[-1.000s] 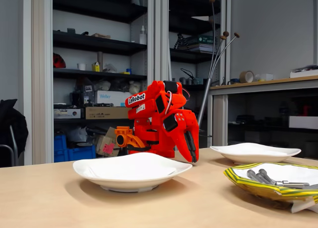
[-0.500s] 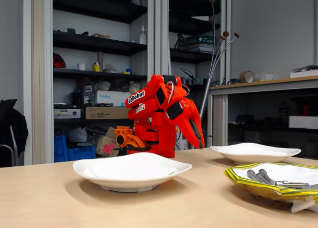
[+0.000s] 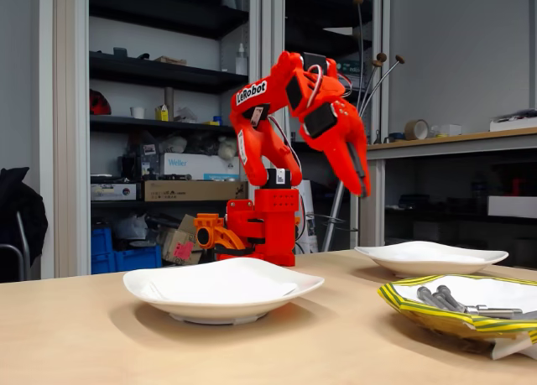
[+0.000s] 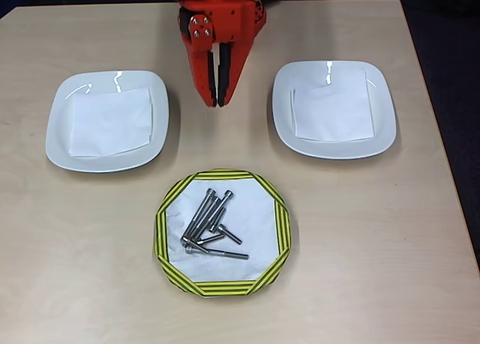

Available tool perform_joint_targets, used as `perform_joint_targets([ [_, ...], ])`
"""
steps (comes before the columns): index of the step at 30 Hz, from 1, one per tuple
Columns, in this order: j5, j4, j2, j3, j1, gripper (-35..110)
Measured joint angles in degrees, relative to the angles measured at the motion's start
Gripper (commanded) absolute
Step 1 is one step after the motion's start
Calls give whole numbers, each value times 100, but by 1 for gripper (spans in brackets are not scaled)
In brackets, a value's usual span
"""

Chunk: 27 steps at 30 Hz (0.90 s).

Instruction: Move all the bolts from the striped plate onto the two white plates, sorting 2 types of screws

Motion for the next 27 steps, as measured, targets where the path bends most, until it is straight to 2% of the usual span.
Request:
perform_joint_targets([
  [4,-554,-1002,-773,-457,-9,0],
  [8,-1389,-1556,-1635,-1055,0,0],
  [9,-1424,-1679,-1828,-1160,53,2],
  [10,-1494,-1819,-2030,-1283,97,17],
  [11,-1547,-1960,-2197,-1380,158,19],
  [13,-1723,-2382,-2505,-1521,237,2],
  [16,-2250,-2944,-2909,-1819,237,0],
  [19,-2540,-2646,-3261,-2206,220,0],
  [23,-1450,-1512,-3586,-2505,290,0],
  [25,-1020,-1266,-3691,-2663,237,0],
  [26,-1011,-1213,-3709,-2733,202,2],
  [27,-1081,-1134,-3814,-2856,176,12],
])
